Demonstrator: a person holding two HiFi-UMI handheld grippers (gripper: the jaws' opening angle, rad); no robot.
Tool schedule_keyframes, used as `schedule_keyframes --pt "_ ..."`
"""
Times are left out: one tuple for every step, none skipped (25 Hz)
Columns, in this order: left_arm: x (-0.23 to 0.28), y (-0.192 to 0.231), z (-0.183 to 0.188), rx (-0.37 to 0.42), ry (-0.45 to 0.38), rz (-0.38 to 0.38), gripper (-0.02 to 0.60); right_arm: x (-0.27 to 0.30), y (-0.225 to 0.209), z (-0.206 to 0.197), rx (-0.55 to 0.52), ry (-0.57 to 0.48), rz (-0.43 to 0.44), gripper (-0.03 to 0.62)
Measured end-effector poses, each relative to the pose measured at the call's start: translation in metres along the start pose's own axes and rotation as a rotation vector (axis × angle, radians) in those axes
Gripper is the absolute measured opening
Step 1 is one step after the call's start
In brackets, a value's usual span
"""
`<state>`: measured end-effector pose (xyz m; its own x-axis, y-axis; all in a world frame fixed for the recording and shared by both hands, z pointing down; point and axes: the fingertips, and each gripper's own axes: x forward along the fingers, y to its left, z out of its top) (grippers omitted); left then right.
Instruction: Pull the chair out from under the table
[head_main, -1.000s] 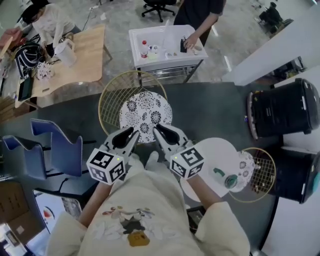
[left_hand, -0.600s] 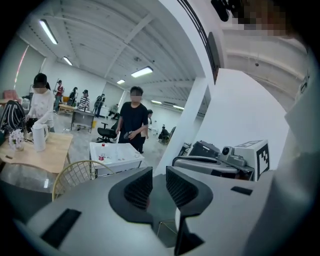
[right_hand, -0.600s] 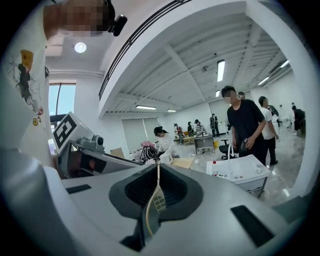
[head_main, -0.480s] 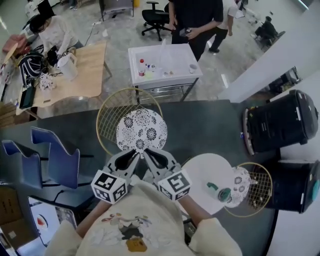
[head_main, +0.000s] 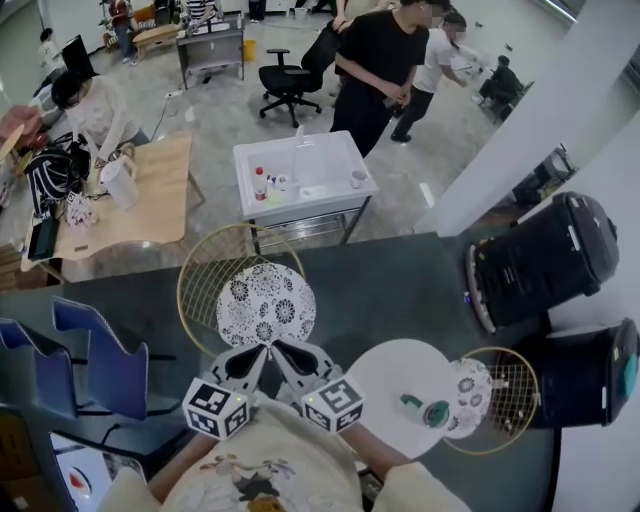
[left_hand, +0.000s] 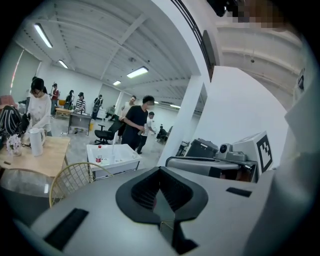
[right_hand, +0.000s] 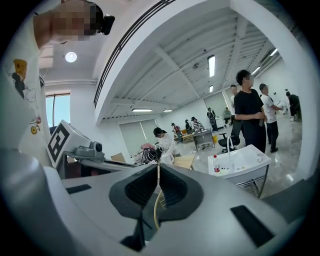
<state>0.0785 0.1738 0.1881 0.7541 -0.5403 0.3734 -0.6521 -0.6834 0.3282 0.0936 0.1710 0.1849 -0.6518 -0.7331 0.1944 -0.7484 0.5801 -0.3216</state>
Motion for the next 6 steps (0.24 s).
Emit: schedule_keyframes --pt "0.0002 -0.0013 0.0002 0.004 -0.004 -0.005 0.008 -0.0007 -0.0004 -0.0002 -0.001 -0.002 -0.002 0.018" --pt "0.0005 -0.0025 0.0 0.007 -0.009 -0.008 0.008 -0.0019 -0.0009 -0.0006 -0.002 -0.004 -0.003 0.019" --pt "0.0005 -0.0038 -0.0007 0.008 -0.012 -0.01 0.008 -0.0035 -0.0013 -0.0013 -0.002 -0.005 -0.005 0.018" --pt "0.0002 -0.0053 -0.0021 0.008 -0.013 -0.012 0.008 -0.0055 -0.0014 -0.0026 -0.002 -0.005 -0.006 0.019" --pt "-0.0004 -0.0069 -0.0041 0.007 -0.014 -0.013 0.008 -0.0078 -0.0011 -0.0046 -0.001 -0.004 -0.008 0.02" --pt "-0.0011 -0.0086 -0.0063 0.005 -0.014 -0.014 0.008 -0.0101 -0.0007 -0.0069 -0.001 -0.001 -0.01 0.018"
